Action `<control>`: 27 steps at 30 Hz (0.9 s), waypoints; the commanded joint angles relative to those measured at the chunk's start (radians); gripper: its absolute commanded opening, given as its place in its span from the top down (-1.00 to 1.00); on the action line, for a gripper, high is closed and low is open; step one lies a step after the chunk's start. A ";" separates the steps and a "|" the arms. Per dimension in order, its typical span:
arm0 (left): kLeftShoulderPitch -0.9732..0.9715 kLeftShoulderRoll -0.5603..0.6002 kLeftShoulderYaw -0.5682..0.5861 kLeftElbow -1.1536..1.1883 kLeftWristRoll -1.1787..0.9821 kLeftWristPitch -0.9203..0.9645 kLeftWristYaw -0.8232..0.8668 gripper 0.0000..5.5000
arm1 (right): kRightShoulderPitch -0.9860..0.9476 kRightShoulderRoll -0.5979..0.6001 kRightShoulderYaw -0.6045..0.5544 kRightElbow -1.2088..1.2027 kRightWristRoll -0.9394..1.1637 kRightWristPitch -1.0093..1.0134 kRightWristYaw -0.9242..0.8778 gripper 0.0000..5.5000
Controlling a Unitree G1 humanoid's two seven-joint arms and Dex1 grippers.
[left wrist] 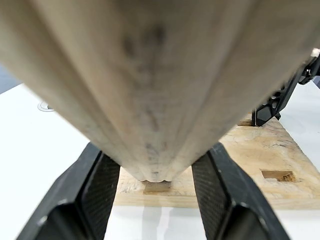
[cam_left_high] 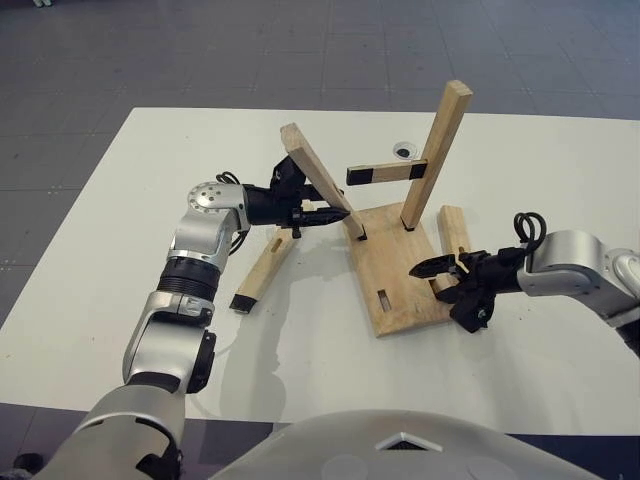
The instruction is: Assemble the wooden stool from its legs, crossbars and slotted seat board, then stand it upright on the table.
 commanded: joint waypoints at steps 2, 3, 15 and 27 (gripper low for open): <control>0.065 -0.007 -0.047 0.012 0.027 0.178 0.028 0.26 | 0.043 0.028 0.022 0.003 0.000 0.028 0.022 -0.40; 0.064 -0.008 -0.049 0.016 0.027 0.193 0.034 0.26 | 0.047 0.028 0.019 0.003 0.000 0.031 0.023 -0.40; -0.029 -0.049 -0.116 0.091 0.058 0.296 0.045 0.26 | 0.069 0.048 0.005 -0.011 -0.008 0.059 0.019 -0.40; -0.057 -0.037 -0.175 0.112 0.079 0.333 0.043 0.26 | 0.094 0.109 -0.061 -0.128 0.177 0.272 0.048 -0.40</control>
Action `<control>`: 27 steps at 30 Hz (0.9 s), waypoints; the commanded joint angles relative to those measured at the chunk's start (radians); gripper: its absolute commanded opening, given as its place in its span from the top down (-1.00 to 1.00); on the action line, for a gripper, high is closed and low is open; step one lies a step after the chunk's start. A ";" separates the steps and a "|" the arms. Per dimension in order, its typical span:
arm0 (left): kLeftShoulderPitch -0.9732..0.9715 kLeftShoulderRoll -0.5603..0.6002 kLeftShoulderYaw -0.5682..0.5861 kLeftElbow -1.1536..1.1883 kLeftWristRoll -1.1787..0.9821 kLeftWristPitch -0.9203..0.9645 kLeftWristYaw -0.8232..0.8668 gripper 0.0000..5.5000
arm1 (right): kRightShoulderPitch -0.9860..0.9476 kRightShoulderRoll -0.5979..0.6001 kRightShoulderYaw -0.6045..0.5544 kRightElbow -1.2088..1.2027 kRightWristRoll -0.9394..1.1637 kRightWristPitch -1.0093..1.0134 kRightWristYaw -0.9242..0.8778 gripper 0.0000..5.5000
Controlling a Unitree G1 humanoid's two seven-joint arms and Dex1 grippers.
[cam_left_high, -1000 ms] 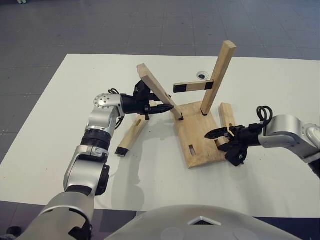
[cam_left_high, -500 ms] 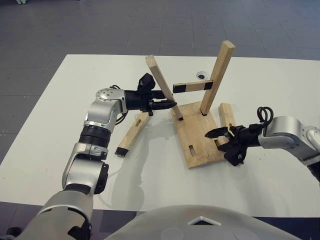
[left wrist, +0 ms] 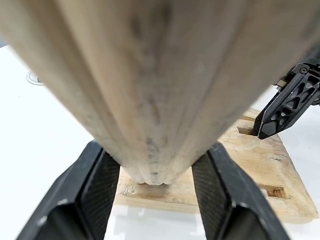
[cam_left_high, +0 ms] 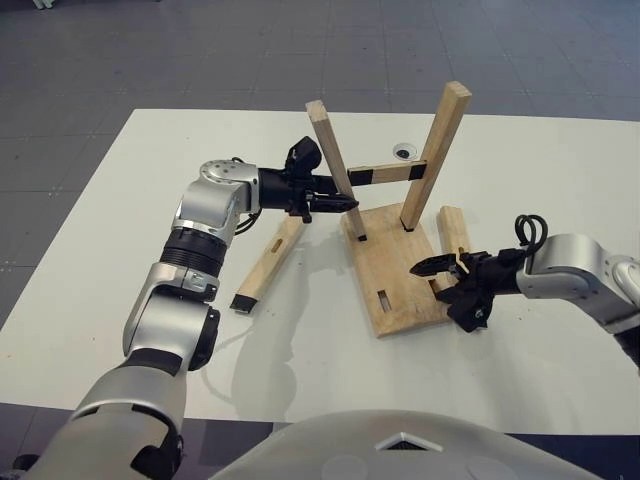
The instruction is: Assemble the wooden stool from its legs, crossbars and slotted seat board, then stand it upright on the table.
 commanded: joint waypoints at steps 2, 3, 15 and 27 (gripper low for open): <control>0.091 -0.023 -0.094 0.051 0.082 0.061 0.004 0.26 | 0.033 0.113 -0.050 -0.143 0.251 0.292 0.045 -0.40; 0.093 -0.021 -0.093 0.053 0.083 0.057 0.004 0.26 | 0.031 0.121 -0.060 -0.167 0.269 0.324 0.052 -0.40; 0.097 -0.019 -0.082 0.055 0.073 0.038 0.009 0.26 | -0.040 0.170 -0.193 -0.199 0.394 0.522 0.039 0.15; 0.074 -0.028 -0.078 0.064 0.075 0.021 0.016 0.26 | -0.178 0.678 -0.330 -0.275 0.472 1.276 -0.537 0.51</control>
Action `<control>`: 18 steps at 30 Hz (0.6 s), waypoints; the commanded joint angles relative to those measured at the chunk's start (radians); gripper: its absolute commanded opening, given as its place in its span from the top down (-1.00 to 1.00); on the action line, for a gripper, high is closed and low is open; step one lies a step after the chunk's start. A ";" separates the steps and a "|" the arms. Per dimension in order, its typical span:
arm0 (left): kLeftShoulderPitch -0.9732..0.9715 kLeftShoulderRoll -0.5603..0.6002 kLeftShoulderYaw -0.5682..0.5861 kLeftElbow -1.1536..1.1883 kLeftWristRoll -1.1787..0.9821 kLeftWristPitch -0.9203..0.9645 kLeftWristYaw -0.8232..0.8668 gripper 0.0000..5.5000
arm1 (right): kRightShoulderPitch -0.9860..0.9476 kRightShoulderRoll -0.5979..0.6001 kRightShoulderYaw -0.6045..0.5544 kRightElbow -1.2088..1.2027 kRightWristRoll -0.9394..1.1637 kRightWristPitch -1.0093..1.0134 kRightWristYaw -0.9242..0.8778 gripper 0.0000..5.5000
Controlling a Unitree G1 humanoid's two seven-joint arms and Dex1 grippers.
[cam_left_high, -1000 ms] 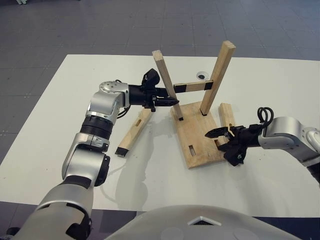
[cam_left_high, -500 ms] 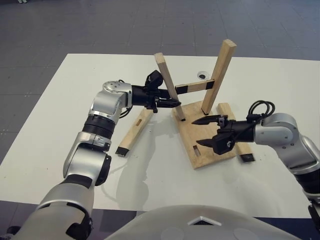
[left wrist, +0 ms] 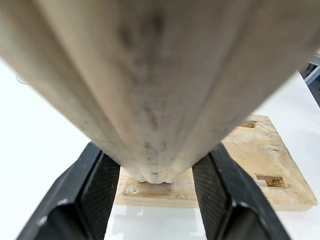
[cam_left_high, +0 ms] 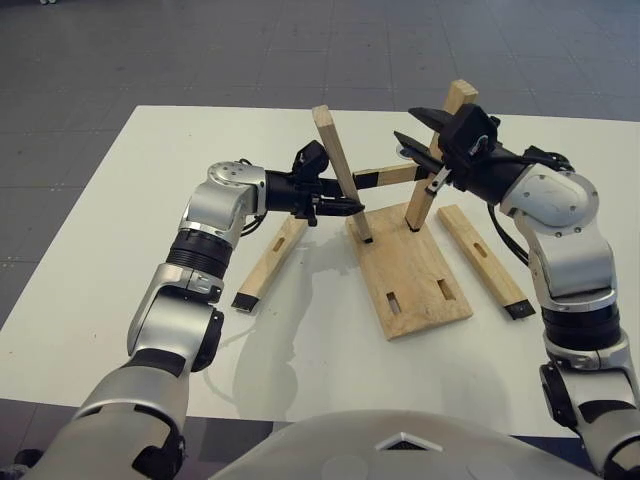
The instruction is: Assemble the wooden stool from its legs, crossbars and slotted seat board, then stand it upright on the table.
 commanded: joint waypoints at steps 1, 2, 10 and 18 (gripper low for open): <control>0.064 -0.019 -0.059 0.072 0.075 0.036 0.017 0.26 | -0.027 0.106 -0.004 -0.043 -0.023 0.141 -0.140 0.51; 0.061 -0.020 -0.059 0.075 0.076 0.033 0.017 0.26 | -0.026 0.112 0.000 -0.053 -0.028 0.158 -0.157 0.51; 0.079 -0.020 -0.055 0.050 0.074 0.022 0.033 0.26 | 0.002 0.179 0.109 -0.043 -0.071 0.221 -0.247 0.51; 0.095 -0.025 -0.059 0.012 0.072 0.033 0.056 0.26 | -0.067 0.190 0.109 0.111 -0.030 0.295 -0.195 0.51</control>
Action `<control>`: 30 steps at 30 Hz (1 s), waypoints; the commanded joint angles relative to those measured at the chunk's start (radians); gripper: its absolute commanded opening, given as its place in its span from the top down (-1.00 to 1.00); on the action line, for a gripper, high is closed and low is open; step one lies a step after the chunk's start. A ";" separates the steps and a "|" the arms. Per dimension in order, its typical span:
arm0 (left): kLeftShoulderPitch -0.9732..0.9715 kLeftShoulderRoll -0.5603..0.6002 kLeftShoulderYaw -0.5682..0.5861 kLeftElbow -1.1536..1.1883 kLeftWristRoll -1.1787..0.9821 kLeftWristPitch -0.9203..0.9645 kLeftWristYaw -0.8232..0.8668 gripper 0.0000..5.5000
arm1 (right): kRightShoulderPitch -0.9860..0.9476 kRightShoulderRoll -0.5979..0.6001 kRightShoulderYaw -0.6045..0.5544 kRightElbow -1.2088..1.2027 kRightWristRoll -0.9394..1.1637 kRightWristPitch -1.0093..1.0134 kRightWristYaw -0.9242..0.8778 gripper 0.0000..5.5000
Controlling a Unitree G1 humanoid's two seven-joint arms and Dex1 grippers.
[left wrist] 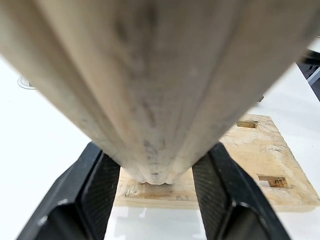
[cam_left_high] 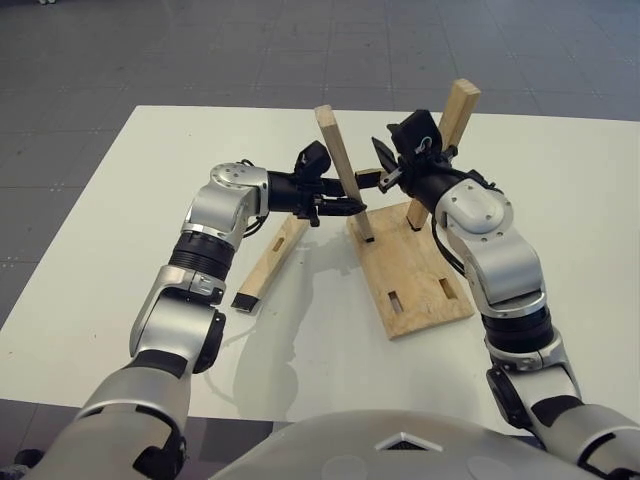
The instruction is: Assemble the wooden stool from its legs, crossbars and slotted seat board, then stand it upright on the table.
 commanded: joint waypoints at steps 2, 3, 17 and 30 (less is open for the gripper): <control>0.081 -0.017 -0.058 0.020 0.072 0.053 0.040 0.26 | -0.103 0.046 -0.087 0.053 0.074 0.009 0.013 0.51; 0.080 -0.017 -0.058 0.019 0.072 0.052 0.041 0.26 | -0.134 0.057 -0.108 0.057 0.086 -0.016 0.005 0.51; 0.082 -0.018 -0.072 0.009 0.078 0.058 0.041 0.26 | -0.036 0.083 -0.185 0.251 0.231 0.320 0.027 0.51; 0.076 -0.019 -0.089 0.015 0.095 0.058 0.062 0.26 | -0.420 0.096 -0.329 0.052 0.295 -0.010 -0.044 0.51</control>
